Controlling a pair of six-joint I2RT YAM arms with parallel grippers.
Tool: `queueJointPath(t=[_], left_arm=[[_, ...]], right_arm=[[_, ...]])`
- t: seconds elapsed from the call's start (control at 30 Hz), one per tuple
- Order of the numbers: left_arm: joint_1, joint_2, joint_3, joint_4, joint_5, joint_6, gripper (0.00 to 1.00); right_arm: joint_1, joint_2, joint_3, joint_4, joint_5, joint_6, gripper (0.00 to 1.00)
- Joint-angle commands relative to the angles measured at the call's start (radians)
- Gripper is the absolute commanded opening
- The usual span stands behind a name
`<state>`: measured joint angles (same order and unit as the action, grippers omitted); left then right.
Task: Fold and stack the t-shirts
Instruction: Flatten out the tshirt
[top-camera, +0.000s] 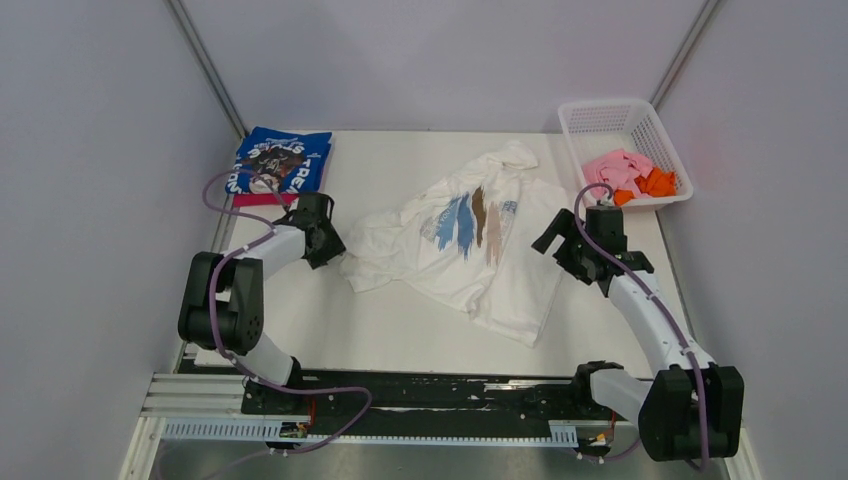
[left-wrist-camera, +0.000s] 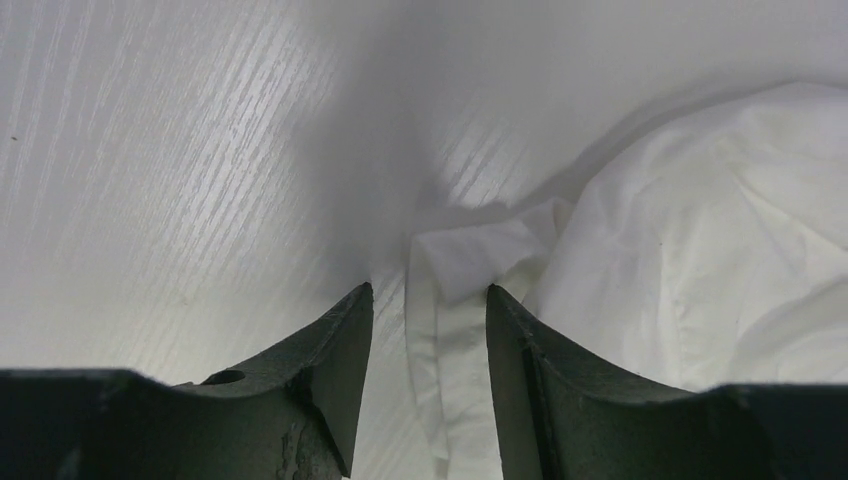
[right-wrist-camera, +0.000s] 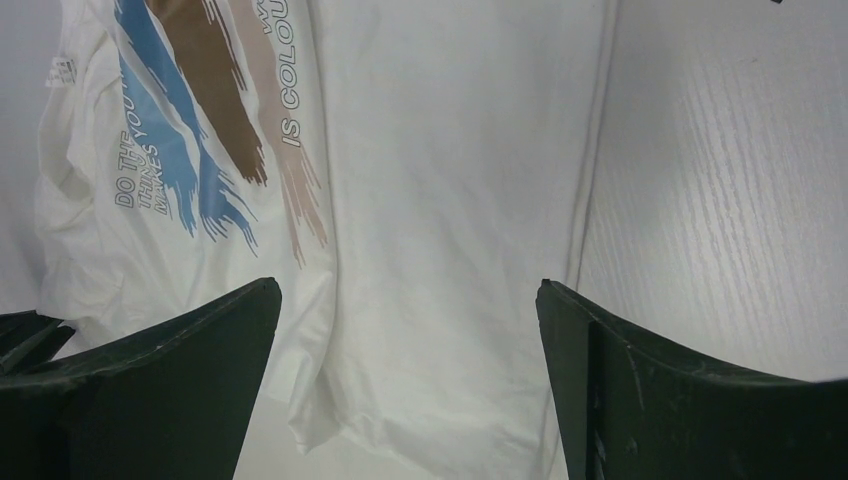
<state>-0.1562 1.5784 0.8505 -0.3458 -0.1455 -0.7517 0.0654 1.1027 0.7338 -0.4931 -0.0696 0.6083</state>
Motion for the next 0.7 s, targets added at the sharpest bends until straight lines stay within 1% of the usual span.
queueJointPath(t=[0.0, 0.1, 0.13, 0.17, 0.23, 0.27, 0.3, 0.33, 0.37, 0.4, 0.5, 0.63, 0.67], left_arm=[[0.004, 0.076, 0.018, -0.01, -0.032, 0.018, 0.51], [0.004, 0.089, 0.028, 0.0, -0.018, 0.028, 0.46], [0.004, 0.09, 0.033, 0.001, -0.004, 0.032, 0.41], [0.003, 0.09, 0.034, 0.005, 0.002, 0.038, 0.39], [0.003, 0.087, 0.033, 0.014, 0.026, 0.051, 0.29], [0.002, 0.085, 0.026, 0.021, 0.044, 0.054, 0.21], [0.001, 0.078, 0.021, 0.034, 0.051, 0.058, 0.16], [0.0, 0.073, 0.014, 0.044, 0.059, 0.059, 0.06], [0.0, 0.071, 0.009, 0.044, 0.06, 0.058, 0.02], [0.0, 0.068, 0.007, 0.044, 0.061, 0.058, 0.0], [-0.002, 0.053, -0.003, 0.018, 0.044, 0.053, 0.0], [-0.012, -0.038, -0.037, -0.124, -0.039, -0.001, 0.0], [-0.025, -0.093, -0.049, -0.184, -0.053, -0.027, 0.0]], right_arm=[[0.005, -0.04, 0.002, -0.036, 0.023, 0.007, 1.0], [0.006, -0.07, -0.006, -0.073, 0.027, 0.011, 1.0], [0.006, -0.082, -0.009, -0.088, 0.029, 0.013, 1.0], [0.005, -0.094, -0.015, -0.098, 0.032, 0.015, 1.0], [0.006, -0.124, -0.024, -0.115, 0.039, 0.017, 1.0], [0.006, -0.135, -0.027, -0.123, 0.042, 0.017, 1.0], [0.005, -0.148, -0.03, -0.129, 0.045, 0.017, 1.0], [0.006, -0.158, -0.032, -0.135, 0.048, 0.018, 1.0], [0.006, -0.166, -0.034, -0.144, 0.046, 0.018, 1.0], [0.005, -0.174, -0.035, -0.151, 0.043, 0.015, 1.0], [0.005, -0.193, -0.04, -0.181, 0.009, 0.014, 1.0], [0.01, -0.192, -0.027, -0.277, -0.036, 0.03, 0.99], [0.013, -0.183, -0.021, -0.318, -0.032, 0.039, 0.99]])
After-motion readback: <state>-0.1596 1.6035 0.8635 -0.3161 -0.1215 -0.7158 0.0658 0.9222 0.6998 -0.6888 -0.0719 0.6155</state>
